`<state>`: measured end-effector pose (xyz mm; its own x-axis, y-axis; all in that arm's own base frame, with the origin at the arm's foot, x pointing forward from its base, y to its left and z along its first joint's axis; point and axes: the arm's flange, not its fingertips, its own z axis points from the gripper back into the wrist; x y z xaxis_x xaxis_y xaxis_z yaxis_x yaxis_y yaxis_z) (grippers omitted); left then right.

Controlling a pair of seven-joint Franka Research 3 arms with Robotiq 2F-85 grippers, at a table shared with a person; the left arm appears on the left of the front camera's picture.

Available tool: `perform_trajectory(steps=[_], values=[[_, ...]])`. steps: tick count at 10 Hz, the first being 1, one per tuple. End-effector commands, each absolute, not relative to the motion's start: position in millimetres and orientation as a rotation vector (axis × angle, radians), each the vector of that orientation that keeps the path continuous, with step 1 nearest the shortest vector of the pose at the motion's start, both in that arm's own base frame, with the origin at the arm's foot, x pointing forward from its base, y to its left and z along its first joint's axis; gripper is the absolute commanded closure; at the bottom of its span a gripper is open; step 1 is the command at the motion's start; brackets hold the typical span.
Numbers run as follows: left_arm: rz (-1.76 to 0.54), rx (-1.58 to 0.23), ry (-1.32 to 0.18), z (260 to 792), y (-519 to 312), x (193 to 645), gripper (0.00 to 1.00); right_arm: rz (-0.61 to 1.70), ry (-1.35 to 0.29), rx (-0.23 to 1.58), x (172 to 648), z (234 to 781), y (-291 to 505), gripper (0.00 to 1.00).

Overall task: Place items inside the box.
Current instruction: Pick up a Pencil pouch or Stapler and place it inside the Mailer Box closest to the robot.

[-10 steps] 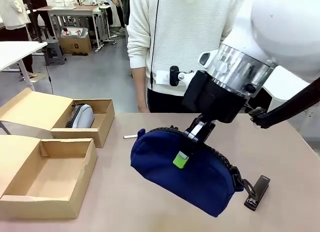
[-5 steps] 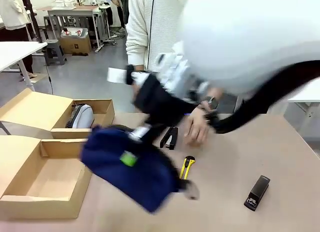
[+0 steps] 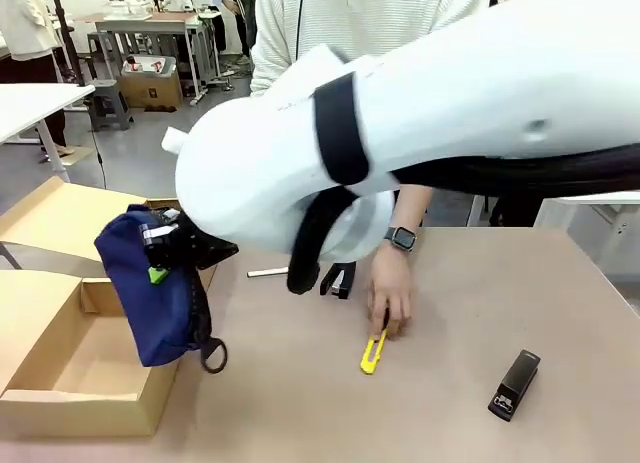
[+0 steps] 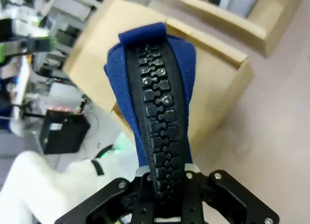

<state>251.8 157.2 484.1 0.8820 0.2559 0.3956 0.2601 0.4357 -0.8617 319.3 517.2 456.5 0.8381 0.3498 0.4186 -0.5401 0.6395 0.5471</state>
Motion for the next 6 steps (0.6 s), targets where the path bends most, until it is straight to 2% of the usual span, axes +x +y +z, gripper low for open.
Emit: perform_trajectory(steps=[1,2,3,6], values=[[0.002,-1.144,-0.534,485.1,156.7,252.1,0.00,0.381,-0.169,0.848,330.4,460.2,544.6,0.93],[0.002,-1.144,-0.534,485.1,156.7,252.1,0.00,0.366,-0.123,0.894,332.7,460.2,540.6,0.93],[0.002,-1.144,-0.534,485.1,156.7,252.1,0.00,0.457,-0.227,0.752,330.9,442.7,530.3,0.93],[0.002,-1.144,-0.534,485.1,156.7,252.1,0.00,0.388,-0.153,0.810,329.4,443.5,544.4,0.93]])
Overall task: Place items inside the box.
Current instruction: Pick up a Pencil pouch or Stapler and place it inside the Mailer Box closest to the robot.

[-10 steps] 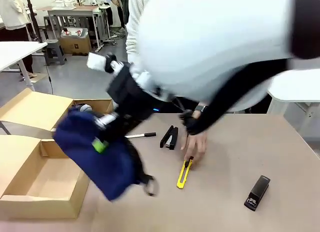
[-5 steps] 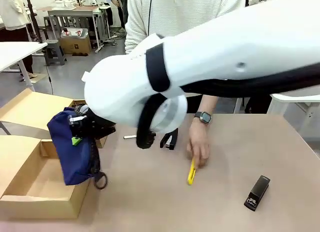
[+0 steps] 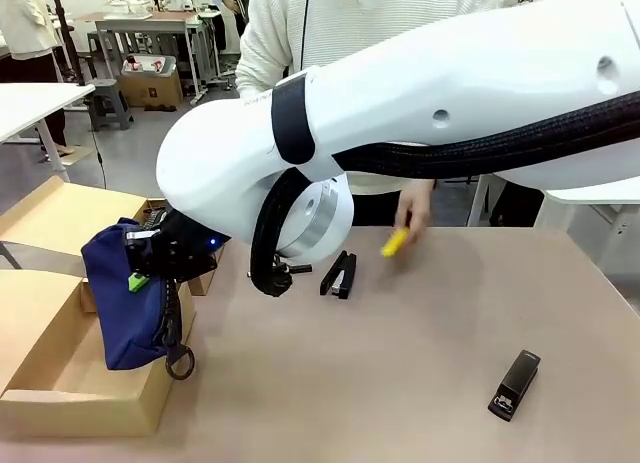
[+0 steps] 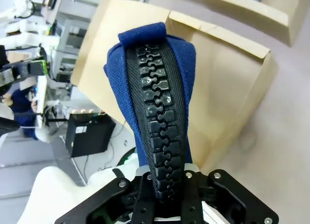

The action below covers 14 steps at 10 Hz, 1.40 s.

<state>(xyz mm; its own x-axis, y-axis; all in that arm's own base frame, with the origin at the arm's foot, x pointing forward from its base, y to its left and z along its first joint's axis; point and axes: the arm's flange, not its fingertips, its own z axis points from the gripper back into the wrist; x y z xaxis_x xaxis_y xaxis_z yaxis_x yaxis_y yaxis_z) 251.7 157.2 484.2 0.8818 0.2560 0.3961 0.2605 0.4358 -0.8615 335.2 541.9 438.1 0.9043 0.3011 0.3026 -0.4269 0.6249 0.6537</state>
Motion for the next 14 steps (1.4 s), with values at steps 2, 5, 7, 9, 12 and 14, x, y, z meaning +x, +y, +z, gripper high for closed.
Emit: perform_trajectory(steps=[2,5,7,9,12,14], values=[[0.002,-1.144,-0.534,485.1,156.7,252.1,0.00,0.198,-0.119,0.829,325.3,449.1,565.0,0.93],[0.002,-1.144,-0.534,485.1,156.7,252.1,0.00,-0.045,-0.143,0.631,308.8,454.9,587.8,0.93],[0.002,-1.144,-0.534,485.1,156.7,252.1,0.00,-0.069,-0.266,0.510,294.9,455.8,601.8,0.93],[0.002,-1.144,-0.534,485.1,156.7,252.1,0.00,-0.016,-0.193,0.638,312.5,430.0,551.7,0.93],[0.002,-1.144,-0.534,485.1,156.7,252.1,0.00,-0.067,-0.106,0.657,321.4,431.7,573.8,0.93],[0.002,-1.144,-0.534,485.1,156.7,252.1,0.00,-0.115,-0.127,0.656,319.3,440.6,584.6,0.93]])
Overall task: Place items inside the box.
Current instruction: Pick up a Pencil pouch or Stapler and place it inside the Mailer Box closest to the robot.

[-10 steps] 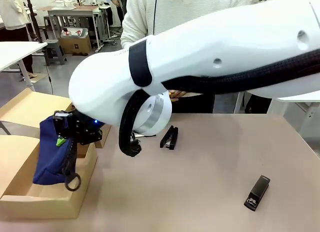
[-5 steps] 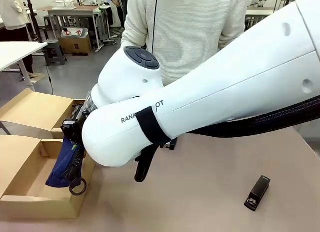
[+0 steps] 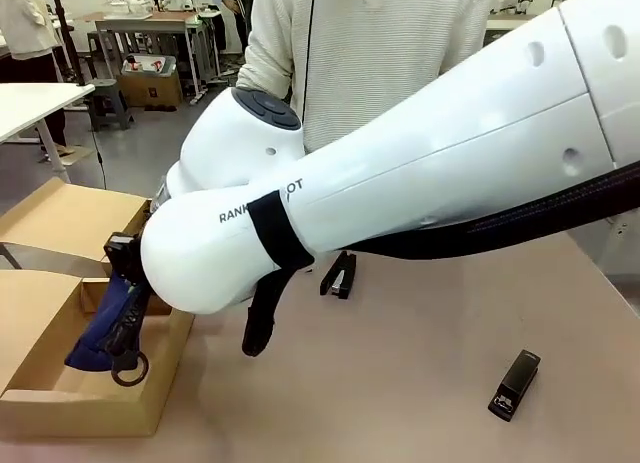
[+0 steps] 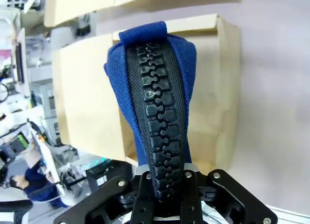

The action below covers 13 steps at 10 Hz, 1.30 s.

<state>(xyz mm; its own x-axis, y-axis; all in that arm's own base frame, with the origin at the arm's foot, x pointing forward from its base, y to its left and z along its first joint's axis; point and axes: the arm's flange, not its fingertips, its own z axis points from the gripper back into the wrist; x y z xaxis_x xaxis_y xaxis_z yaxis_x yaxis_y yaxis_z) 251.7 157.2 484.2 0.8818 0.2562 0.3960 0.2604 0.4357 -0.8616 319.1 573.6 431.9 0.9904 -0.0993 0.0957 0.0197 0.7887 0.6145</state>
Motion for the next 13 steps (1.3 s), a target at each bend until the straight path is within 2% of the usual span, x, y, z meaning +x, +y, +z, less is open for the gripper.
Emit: perform_trajectory(steps=[1,3,7,13], values=[[0.002,-1.144,-0.534,485.1,156.7,252.1,0.00,-0.125,-0.122,0.634,316.7,437.9,588.2,0.93],[0.002,-1.144,-0.534,485.1,156.7,252.1,0.00,-0.137,-0.127,0.555,318.2,423.9,606.8,0.93],[0.002,-1.144,-0.534,485.1,156.7,252.1,0.00,-0.109,-0.112,0.548,331.0,412.8,632.6,0.93],[0.002,-1.144,-0.534,485.1,156.7,252.1,0.00,-0.084,-0.106,0.391,331.9,394.2,663.0,0.93]])
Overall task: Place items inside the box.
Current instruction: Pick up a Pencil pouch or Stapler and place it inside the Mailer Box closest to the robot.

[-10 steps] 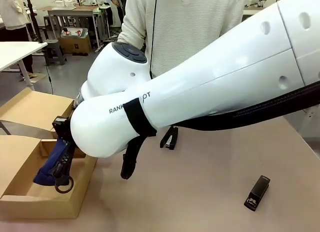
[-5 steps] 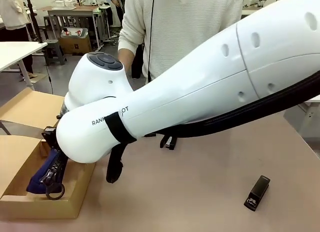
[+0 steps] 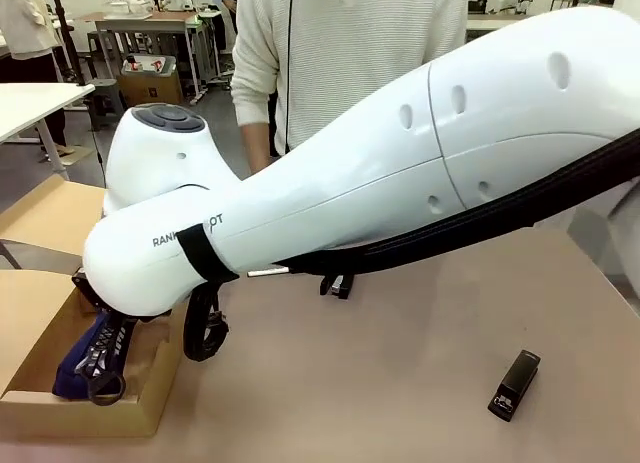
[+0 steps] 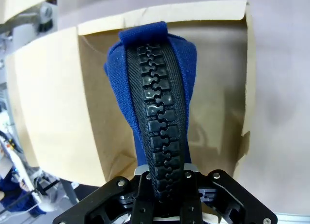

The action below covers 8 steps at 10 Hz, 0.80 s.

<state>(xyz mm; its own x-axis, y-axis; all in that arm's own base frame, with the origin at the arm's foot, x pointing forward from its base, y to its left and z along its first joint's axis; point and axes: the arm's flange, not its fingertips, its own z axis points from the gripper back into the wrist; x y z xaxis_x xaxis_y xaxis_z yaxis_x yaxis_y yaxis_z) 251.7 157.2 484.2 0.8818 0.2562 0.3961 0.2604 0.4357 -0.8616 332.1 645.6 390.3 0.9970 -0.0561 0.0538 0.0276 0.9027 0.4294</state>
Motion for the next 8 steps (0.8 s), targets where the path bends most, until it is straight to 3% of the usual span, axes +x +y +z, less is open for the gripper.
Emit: perform_trajectory(steps=[1,7,8], values=[[0.002,-1.144,-0.534,485.1,156.7,252.1,0.00,-0.084,-0.095,0.373,334.9,387.5,666.7,0.93],[0.002,-1.144,-0.534,485.1,156.7,252.1,0.00,-0.073,-0.061,0.312,342.8,369.8,675.0,0.93],[0.002,-1.144,-0.534,485.1,156.7,252.1,0.00,-0.072,-0.058,0.314,344.2,370.8,674.7,0.87]])
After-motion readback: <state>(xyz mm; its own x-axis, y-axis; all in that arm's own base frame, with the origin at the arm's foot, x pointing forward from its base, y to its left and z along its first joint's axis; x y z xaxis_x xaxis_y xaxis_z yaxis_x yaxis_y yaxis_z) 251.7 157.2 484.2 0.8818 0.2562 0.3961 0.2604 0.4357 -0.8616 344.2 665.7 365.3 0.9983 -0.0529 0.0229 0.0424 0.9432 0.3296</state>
